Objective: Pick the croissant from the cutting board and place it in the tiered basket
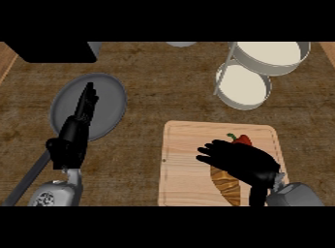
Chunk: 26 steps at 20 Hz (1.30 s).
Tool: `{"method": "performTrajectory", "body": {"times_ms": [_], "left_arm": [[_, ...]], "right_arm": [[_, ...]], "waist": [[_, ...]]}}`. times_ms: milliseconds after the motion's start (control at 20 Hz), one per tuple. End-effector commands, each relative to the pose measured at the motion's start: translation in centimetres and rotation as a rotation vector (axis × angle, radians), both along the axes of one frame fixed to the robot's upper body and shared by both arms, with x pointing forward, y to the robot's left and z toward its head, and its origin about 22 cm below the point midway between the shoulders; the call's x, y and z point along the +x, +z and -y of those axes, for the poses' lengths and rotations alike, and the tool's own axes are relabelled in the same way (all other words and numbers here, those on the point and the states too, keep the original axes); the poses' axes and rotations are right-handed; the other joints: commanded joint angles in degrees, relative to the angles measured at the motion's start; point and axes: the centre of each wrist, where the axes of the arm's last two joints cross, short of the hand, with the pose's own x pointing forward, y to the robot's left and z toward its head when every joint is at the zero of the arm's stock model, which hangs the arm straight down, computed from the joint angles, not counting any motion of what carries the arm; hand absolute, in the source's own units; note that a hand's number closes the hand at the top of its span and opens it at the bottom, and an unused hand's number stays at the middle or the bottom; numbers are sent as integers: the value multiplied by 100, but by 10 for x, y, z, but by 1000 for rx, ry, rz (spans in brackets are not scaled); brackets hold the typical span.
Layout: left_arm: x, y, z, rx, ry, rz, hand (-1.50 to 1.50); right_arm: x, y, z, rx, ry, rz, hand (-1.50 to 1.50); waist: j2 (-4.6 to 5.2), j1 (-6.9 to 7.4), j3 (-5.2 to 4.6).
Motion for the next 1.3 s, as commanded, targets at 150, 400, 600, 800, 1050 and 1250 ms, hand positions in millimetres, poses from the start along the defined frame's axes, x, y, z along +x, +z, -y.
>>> {"method": "performTrajectory", "body": {"times_ms": [150, 400, 600, 800, 1050, 1250], "left_arm": [[-2, 1, -5, 1, 0, 12, 0], [9, 3, 4, -6, -5, 2, 0], [0, -17, 1, 15, -14, -5, 0], [1, -21, 0, 9, 14, -13, 0], [3, 1, 0, -2, 3, -2, 0], [-11, -1, -2, -2, 13, -9, 0]], "right_arm": [[-12, -33, -2, 87, -60, 27, 150], [-2, -29, -5, 114, 39, 225, 150], [0, -47, -8, 141, 10, 246, 150], [-14, -31, -12, -9, -108, 301, 150], [12, -23, 23, -347, -333, 354, 150], [12, 28, 19, -294, -418, 453, 150]], "waist": [[0, -2, 1], [3, 2, 2], [5, 4, 1], [-4, -50, -5], [-5, 4, -4], [-20, -5, -1]]}}
